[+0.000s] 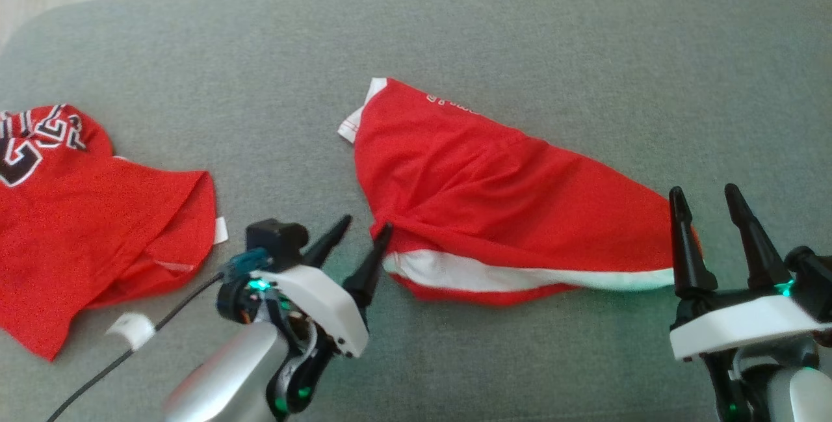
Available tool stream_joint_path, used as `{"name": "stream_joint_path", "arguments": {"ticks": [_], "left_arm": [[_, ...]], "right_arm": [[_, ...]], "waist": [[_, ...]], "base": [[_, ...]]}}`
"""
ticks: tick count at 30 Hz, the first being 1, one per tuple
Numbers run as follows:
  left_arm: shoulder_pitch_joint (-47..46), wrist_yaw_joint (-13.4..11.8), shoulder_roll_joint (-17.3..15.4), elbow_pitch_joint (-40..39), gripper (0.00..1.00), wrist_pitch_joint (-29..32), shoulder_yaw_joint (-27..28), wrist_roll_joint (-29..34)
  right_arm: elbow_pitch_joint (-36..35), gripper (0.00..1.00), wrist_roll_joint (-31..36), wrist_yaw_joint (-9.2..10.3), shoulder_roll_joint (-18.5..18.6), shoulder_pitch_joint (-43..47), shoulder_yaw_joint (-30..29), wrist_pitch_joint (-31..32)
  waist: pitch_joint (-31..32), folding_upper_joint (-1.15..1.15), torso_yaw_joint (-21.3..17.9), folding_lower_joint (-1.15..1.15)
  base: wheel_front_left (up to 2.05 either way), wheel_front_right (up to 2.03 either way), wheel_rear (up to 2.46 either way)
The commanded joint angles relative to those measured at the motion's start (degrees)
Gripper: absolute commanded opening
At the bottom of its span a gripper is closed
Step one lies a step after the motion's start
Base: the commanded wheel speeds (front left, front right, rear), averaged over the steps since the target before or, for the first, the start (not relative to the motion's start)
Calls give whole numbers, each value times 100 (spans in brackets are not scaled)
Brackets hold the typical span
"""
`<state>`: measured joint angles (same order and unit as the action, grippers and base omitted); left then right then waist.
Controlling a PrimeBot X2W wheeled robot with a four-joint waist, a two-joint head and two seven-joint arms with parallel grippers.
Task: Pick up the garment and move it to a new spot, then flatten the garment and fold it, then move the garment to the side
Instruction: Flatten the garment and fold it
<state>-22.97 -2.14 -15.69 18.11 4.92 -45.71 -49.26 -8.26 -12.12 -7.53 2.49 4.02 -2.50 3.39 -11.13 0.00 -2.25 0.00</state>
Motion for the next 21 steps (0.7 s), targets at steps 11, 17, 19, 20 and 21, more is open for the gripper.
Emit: {"name": "stream_joint_path", "arguments": {"ticks": [11, 17, 19, 20, 21], "left_arm": [[130, -836, -701, -675, 100, -1466, 702, 954], [233, -1258, -1037, -962, 100, -1946, 1132, 1535], [374, -1323, -1079, -1064, 100, -1979, 1352, 1621], [462, -1345, -1102, -1113, 100, -1984, 1462, 1668], [559, -1365, -1104, -1189, 100, -1986, 1594, 1706]], "right_arm": [[-475, 100, 187, 4, 39, -188, 219, 232], [-572, 100, 227, 4, 39, -122, 271, 315], [-599, 100, 246, 4, 39, -96, 289, 337], [-610, 100, 250, 4, 39, -80, 297, 347], [-625, 100, 257, 4, 39, -61, 306, 355]], "waist": [[244, 0, 385, 0], [328, 0, 549, 0], [355, 0, 586, 0], [370, 0, 600, 0], [387, 0, 614, 0]], "base": [[0, 0, 0], [0, 0, 0], [0, 0, 0], [0, 0, 0], [0, 0, 0]]}}
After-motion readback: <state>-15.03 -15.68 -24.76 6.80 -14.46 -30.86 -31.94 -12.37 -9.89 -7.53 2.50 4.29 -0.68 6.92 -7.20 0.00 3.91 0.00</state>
